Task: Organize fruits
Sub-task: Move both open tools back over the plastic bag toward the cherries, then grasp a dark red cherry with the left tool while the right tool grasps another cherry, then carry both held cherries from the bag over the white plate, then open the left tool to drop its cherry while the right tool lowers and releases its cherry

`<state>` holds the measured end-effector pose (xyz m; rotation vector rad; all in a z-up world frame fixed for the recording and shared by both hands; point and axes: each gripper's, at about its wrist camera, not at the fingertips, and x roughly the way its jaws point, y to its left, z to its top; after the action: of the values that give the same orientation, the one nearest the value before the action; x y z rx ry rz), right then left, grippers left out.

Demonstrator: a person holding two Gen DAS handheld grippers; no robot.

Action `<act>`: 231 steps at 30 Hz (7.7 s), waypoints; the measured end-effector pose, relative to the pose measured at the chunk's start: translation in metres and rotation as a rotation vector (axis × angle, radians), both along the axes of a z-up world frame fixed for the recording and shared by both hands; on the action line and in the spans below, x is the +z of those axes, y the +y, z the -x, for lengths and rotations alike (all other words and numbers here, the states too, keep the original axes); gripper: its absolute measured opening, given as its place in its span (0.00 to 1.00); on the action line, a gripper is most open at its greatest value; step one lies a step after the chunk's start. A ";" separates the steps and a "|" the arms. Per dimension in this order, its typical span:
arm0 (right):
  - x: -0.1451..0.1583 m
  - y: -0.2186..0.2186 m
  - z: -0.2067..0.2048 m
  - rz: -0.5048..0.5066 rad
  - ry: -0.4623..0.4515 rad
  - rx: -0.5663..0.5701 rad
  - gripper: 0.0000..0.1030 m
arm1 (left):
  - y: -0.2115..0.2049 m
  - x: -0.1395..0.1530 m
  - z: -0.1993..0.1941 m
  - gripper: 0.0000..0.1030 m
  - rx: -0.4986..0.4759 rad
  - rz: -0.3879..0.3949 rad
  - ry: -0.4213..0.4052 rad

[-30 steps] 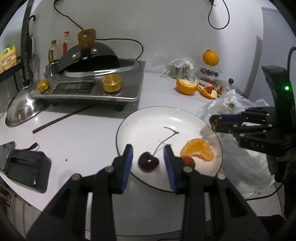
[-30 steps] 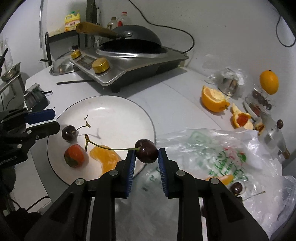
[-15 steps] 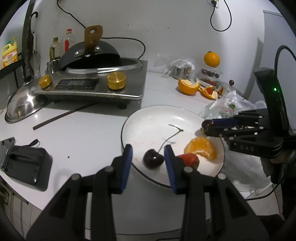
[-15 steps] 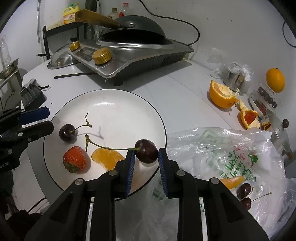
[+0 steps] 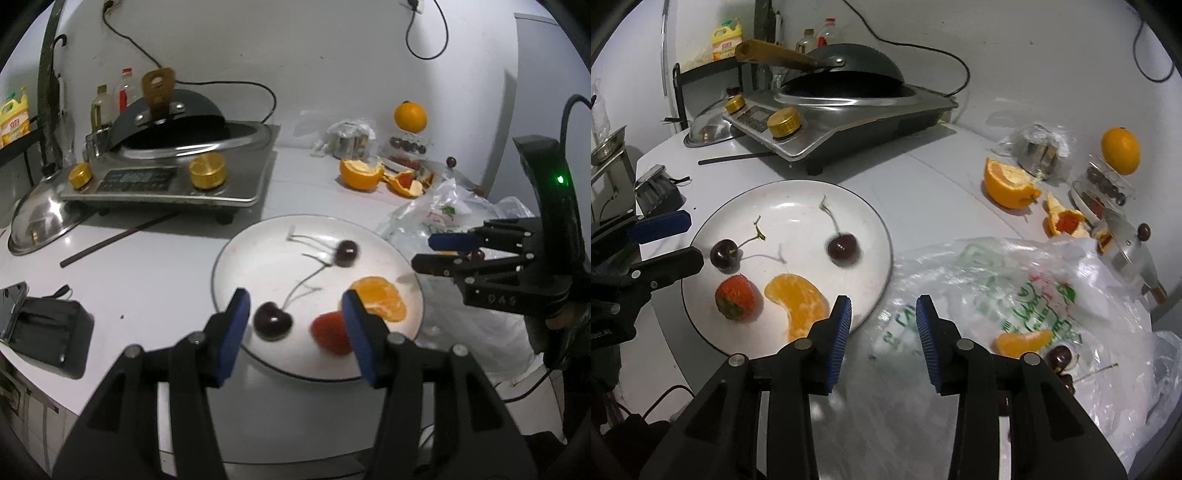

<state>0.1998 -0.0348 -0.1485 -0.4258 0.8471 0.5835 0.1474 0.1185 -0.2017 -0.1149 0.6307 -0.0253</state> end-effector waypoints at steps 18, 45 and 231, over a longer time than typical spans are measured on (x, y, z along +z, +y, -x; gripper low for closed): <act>0.013 -0.069 0.008 -0.056 -0.026 -0.082 0.38 | -0.058 0.009 -0.014 0.52 -0.075 -0.052 0.006; 0.009 -0.163 0.012 -0.104 -0.024 -0.209 0.37 | -0.141 0.013 -0.036 0.52 -0.208 -0.117 0.031; 0.000 0.060 -0.015 -0.025 0.031 0.189 0.29 | 0.014 -0.014 -0.049 0.61 -0.059 -0.005 0.082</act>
<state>0.2152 0.0256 -0.1480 -0.4788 0.8336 0.7763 0.1964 0.1327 -0.2153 -0.0926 0.7158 -0.0759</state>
